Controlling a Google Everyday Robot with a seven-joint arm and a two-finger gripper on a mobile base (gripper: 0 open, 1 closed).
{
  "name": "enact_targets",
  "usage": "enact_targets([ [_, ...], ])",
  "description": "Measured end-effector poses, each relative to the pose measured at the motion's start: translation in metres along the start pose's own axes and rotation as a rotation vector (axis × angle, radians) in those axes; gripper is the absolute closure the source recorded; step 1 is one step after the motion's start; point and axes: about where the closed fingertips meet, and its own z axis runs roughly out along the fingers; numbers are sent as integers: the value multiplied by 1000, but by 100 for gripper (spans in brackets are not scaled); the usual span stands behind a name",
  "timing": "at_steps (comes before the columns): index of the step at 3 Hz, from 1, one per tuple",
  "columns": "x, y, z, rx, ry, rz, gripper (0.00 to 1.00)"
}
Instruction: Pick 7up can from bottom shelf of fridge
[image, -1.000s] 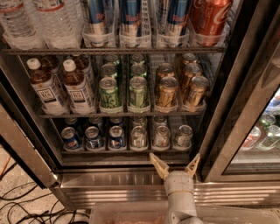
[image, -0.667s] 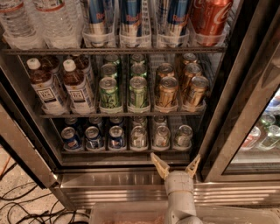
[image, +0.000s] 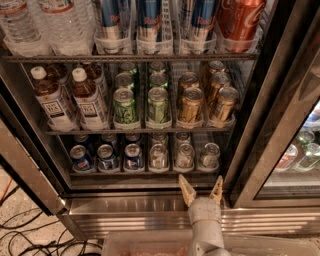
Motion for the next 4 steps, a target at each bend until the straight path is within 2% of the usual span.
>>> enact_targets([
  [1, 0, 0, 0, 0, 0, 0, 41],
  [2, 0, 0, 0, 0, 0, 0, 40],
  [3, 0, 0, 0, 0, 0, 0, 25],
  [4, 0, 0, 0, 0, 0, 0, 28],
])
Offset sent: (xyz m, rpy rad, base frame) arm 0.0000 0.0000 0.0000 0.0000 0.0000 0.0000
